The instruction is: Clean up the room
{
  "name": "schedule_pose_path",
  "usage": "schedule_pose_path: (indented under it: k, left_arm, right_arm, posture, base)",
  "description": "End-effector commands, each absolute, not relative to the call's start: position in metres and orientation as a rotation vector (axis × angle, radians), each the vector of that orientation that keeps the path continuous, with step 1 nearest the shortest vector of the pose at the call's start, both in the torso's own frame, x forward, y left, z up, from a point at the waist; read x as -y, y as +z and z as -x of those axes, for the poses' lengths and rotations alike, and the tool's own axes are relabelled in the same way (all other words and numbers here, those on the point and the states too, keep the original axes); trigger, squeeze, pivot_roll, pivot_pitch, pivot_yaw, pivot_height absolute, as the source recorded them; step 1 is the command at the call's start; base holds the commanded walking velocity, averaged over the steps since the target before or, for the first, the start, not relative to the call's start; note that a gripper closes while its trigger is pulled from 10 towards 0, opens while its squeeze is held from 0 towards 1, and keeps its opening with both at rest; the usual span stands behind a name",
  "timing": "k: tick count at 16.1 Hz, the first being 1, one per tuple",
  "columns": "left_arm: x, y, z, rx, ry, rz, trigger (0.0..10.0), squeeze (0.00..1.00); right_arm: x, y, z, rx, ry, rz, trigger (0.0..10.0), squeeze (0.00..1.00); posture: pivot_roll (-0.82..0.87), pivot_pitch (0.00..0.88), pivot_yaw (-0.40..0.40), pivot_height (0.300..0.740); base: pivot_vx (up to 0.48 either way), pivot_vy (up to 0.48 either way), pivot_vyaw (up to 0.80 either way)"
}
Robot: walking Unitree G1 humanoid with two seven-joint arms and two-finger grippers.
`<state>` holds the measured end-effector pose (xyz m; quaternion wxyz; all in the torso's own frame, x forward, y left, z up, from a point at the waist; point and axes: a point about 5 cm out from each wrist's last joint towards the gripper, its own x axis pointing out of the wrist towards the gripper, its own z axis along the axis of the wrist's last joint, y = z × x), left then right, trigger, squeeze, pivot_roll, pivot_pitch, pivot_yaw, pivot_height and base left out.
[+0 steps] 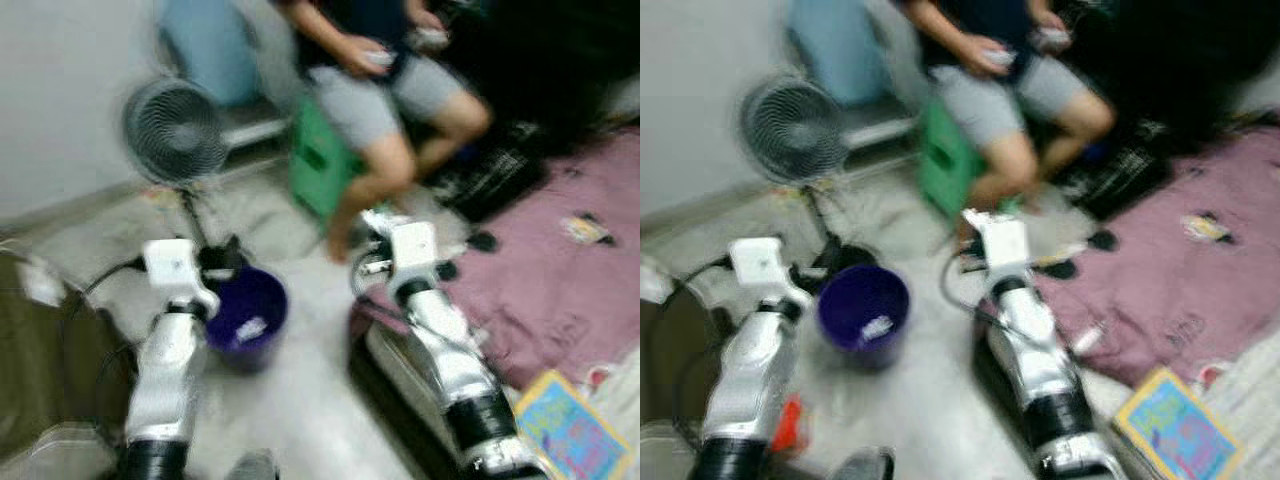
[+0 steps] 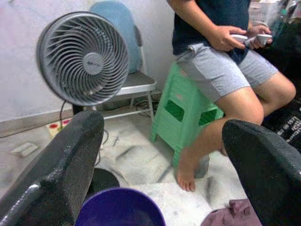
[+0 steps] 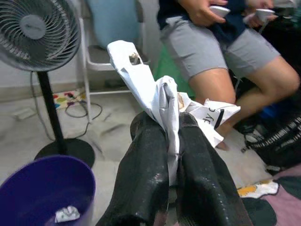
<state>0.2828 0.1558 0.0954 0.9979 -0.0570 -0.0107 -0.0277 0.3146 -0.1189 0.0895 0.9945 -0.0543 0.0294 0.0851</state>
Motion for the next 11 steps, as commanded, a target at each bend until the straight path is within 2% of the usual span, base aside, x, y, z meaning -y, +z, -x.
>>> schedule_pose_path:
  k: [1, 11]
  left_arm:
    - [-0.1612, 0.0949, -0.2826, 0.015, -0.051, 0.097, 10.0, 0.00]
    - [-0.1592, 0.0946, -0.2825, 0.017, -0.061, 0.100, 10.0, 0.00]
  right_arm:
    - [0.1145, 0.0942, -0.3167, -0.041, 0.179, 0.096, 10.0, 0.00]
    - [0.1140, 0.0936, -0.3165, -0.042, 0.188, 0.103, 10.0, 0.00]
  posture:
    - [0.09, 0.000, -0.050, 0.740]
    - [0.09, 0.000, -0.057, 0.740]
  base:
    - [0.000, 0.000, 0.80]
    - [0.000, 0.000, 0.80]
